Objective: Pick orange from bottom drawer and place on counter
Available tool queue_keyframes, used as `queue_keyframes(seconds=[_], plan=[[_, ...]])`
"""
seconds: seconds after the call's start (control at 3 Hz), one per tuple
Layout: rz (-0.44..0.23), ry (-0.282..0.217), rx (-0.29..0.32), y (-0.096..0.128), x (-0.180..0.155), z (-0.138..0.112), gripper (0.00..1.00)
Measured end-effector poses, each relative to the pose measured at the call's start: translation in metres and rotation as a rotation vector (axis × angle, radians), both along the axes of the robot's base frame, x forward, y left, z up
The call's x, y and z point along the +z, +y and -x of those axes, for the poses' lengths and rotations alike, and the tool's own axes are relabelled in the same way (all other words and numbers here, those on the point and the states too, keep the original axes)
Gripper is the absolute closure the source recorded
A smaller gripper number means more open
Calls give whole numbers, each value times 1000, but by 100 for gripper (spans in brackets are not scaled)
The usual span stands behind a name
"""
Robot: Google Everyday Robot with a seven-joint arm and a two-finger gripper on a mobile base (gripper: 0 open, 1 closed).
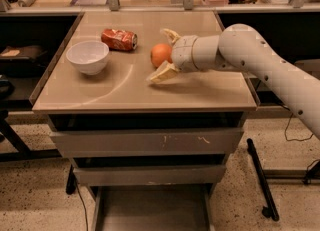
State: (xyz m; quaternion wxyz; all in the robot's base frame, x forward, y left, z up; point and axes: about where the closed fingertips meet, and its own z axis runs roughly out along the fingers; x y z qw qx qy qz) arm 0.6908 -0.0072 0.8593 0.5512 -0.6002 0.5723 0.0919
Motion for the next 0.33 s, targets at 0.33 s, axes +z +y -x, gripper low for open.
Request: queue_keyframes(seconds=[0.33], plan=[[0,0,0,0,0,0,0]])
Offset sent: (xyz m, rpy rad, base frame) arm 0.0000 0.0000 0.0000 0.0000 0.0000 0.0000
